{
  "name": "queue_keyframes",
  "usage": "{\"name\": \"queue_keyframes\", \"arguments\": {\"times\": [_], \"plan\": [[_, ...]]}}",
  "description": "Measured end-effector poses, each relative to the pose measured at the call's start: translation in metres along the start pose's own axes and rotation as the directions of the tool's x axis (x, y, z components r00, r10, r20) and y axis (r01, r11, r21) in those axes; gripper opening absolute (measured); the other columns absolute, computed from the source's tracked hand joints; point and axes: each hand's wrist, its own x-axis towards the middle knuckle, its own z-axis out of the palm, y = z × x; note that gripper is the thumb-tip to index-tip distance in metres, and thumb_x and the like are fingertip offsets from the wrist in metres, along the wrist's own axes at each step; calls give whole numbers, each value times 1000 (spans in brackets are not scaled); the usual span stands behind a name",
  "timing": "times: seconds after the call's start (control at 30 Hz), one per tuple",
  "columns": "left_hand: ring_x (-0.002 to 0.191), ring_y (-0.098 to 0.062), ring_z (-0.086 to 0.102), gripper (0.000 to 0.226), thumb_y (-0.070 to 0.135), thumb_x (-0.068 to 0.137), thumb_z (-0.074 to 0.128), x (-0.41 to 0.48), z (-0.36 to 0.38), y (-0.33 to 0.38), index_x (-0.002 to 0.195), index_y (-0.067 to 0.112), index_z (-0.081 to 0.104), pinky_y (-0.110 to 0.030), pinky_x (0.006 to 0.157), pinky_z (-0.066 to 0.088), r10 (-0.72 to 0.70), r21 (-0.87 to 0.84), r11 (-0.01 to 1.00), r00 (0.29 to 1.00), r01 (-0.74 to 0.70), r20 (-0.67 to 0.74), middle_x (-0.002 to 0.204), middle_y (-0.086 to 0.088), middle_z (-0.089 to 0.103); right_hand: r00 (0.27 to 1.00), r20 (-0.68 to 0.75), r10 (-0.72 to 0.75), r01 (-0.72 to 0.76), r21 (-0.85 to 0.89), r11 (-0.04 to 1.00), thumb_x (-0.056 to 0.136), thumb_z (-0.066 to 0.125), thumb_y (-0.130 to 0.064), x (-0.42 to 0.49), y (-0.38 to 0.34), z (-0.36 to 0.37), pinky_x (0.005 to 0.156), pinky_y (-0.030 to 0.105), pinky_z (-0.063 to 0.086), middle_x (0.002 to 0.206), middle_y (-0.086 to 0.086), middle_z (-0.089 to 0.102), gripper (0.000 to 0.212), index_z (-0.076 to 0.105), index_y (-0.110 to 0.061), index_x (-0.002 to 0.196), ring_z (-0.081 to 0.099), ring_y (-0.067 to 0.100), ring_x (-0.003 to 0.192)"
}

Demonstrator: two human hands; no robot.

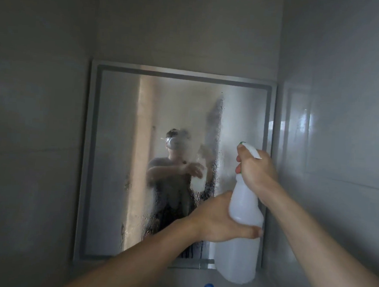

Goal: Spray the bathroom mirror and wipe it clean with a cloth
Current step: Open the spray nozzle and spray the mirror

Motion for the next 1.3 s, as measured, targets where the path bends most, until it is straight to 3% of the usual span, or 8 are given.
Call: {"name": "queue_keyframes", "arguments": {"times": [0.17,0.33,0.5,0.63,0.87,1.0,1.13,1.3], "plan": [[107,-5,66,77,72,52,80,-2,18,-17,119,43,55,-35,99,54,-49,70,997,996,44,69,114,22,69,998,-33,48,-43,147,988,82,58,-47,-18,36,0,70,42,54,61,5,69,41,64,-9,67,65,36,65],[108,-10,66,84,75,49,76,-9,44,-34,122,40,53,-37,98,54,-95,131,988,991,82,93,116,19,66,997,-27,72,-67,143,988,80,54,-49,-36,70,-1,71,35,50,60,0,69,41,66,-14,60,59,12,56],[111,-11,66,74,70,59,79,-20,60,-46,123,41,57,-38,101,54,-111,134,988,961,79,252,118,17,69,992,12,124,-124,169,978,96,58,-34,-55,95,-6,64,30,47,58,14,63,41,61,-6,66,59,20,52],[115,-8,65,68,62,66,83,-28,72,-56,126,41,58,-35,106,51,-107,126,989,945,71,308,123,17,69,988,13,156,-157,60,986,82,49,-48,-79,111,-10,54,29,42,47,2,53,41,52,-14,60,54,20,46],[108,-11,68,55,48,69,90,-42,115,-69,116,33,67,-37,100,54,-100,101,992,951,73,293,117,12,73,983,-43,179,-181,-27,983,102,54,-35,-116,145,-24,65,28,50,73,5,70,33,67,-12,82,64,9,63],[108,-12,68,53,52,68,88,-48,138,-69,114,32,70,-37,100,54,-134,120,988,921,96,366,115,12,74,968,-44,248,-252,-97,963,100,54,-39,-129,168,-37,53,23,48,63,7,65,42,64,-8,73,63,13,53],[107,-16,67,62,61,64,87,-53,160,-69,115,32,67,-40,96,56,-157,181,980,893,87,421,116,9,72,952,-14,305,-302,-184,935,91,47,-52,-151,192,-49,63,36,49,53,5,60,53,58,-5,69,64,27,58],[107,-18,66,81,61,62,89,-67,195,-74,127,23,60,-41,95,57,-239,180,968,868,176,436,119,4,70,948,-26,316,-317,-145,937,101,56,-28,-181,215,-63,51,8,40,63,2,63,38,63,-9,70,54,-3,49]]}}
